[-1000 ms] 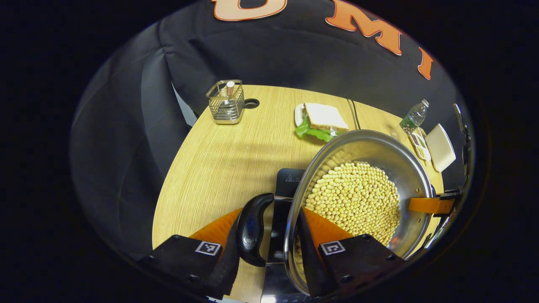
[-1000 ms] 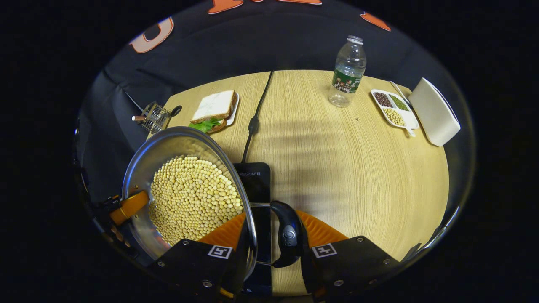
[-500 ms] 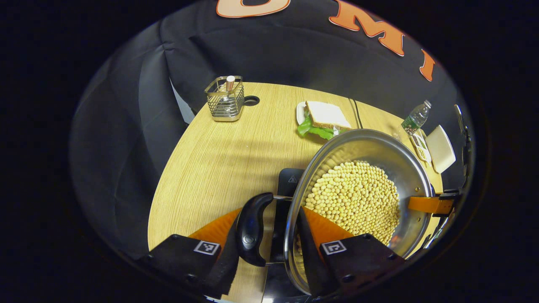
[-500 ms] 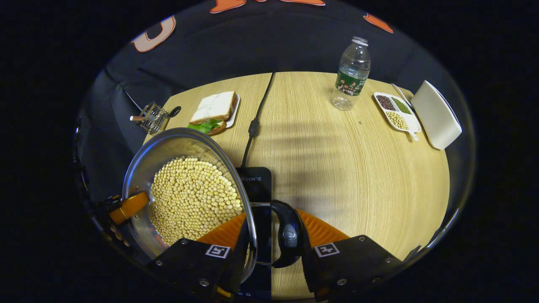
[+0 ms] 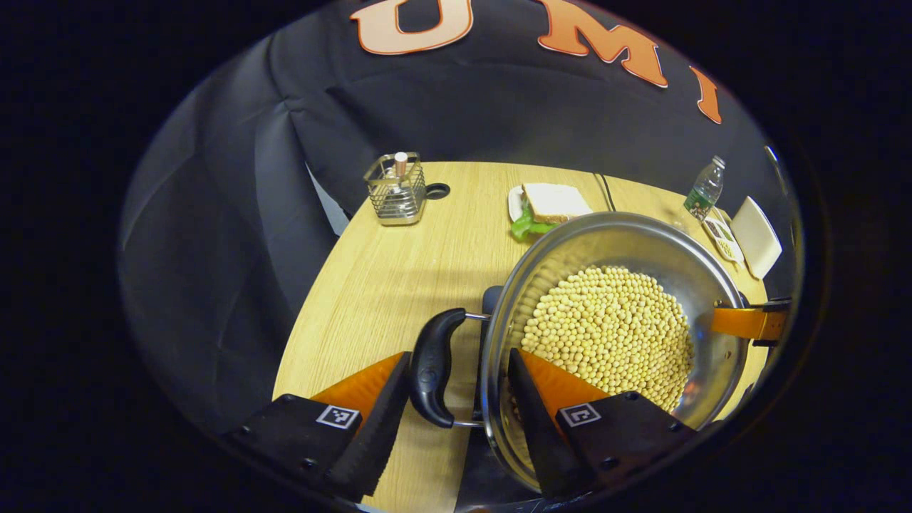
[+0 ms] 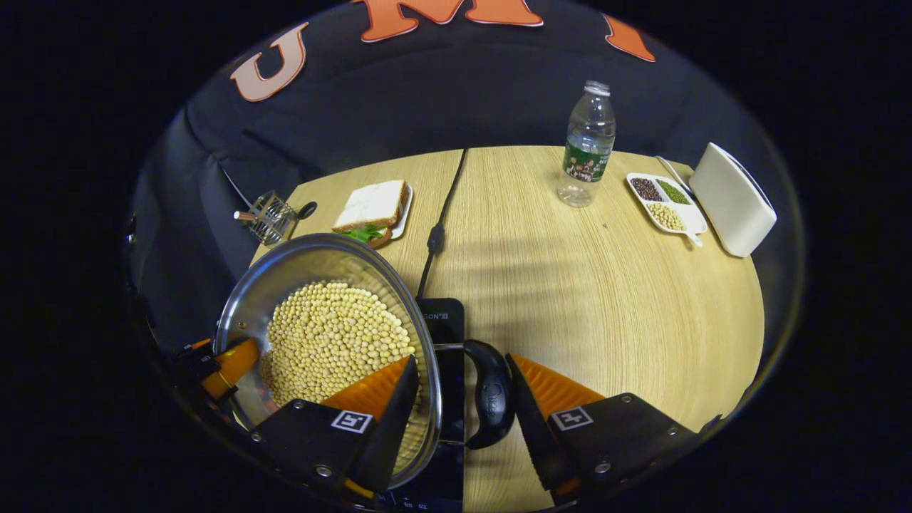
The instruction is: First push the handle of the pot to place it horizontally, then grasp the pot with both hands and set it on the induction cooktop.
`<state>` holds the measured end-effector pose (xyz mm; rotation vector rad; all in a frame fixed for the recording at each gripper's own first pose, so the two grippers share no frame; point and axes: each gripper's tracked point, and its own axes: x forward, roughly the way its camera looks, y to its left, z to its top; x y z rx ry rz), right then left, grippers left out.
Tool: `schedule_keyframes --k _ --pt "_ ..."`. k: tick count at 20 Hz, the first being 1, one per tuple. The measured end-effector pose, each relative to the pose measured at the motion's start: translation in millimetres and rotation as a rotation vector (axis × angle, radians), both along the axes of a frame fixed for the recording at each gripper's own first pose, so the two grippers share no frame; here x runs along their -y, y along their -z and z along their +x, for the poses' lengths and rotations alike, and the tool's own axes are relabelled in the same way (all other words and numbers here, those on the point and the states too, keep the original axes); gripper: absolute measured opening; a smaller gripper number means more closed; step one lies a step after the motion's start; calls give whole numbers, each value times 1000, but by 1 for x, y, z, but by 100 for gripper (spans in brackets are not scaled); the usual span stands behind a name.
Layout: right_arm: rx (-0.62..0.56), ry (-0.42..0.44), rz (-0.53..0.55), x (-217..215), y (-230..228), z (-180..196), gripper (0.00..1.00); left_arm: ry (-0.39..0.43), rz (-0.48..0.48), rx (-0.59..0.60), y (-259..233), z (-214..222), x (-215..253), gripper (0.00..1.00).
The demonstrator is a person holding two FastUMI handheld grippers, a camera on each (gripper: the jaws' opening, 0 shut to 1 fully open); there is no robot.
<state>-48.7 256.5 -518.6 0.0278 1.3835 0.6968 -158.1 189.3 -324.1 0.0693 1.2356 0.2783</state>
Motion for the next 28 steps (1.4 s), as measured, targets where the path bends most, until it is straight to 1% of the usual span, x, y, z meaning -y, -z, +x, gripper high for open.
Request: schedule_keyframes --k 1,2,3,6,8,9,10,12,13,14,15,16,17,18,19,20,24,25,26,28 --pt "19 -3 16 1 -4 2 78 -1 17 17 -8 0 -1 84" --pt "38 -7 37 1 -9 5 78 -2 33 38 -16 2 -2 89" --pt "58 -8 59 2 -15 8 80 -4 53 61 -26 4 -1 90" --pt "118 10 118 6 -30 24 81 -13 91 134 -54 15 8 90" --pt "165 22 147 20 -42 41 81 -20 107 187 -76 23 18 90" --pt "195 26 157 27 -50 50 81 -20 113 213 -91 25 23 85" --pt "224 32 170 36 -58 61 81 -22 118 236 -103 29 29 90" --pt "273 46 195 53 -73 80 81 -30 123 289 -130 41 44 90" --pt "299 53 207 64 -82 90 81 -37 126 316 -141 45 52 85" --pt "324 59 217 75 -90 101 81 -50 128 341 -151 50 58 90" --pt "349 65 227 85 -96 110 81 -61 127 372 -163 54 66 85" --pt "376 74 234 97 -105 123 81 -70 121 405 -175 61 74 85" --pt "404 84 239 111 -112 134 82 -78 117 434 -188 65 82 90" --pt "440 99 241 126 -122 149 82 -82 115 461 -199 70 89 90" --pt "473 113 245 140 -131 163 82 -83 117 488 -210 75 96 85" --pt "505 130 247 155 -142 179 83 -80 123 515 -223 80 101 89" --pt "635 204 259 208 -179 231 83 -53 132 639 -277 103 124 89" --pt "662 220 255 222 -187 241 83 -46 130 664 -289 107 129 85" --pt "686 238 248 235 -195 251 84 -40 131 688 -301 111 133 89" --pt "740 273 242 258 -212 271 84 -26 126 747 -328 122 145 89"
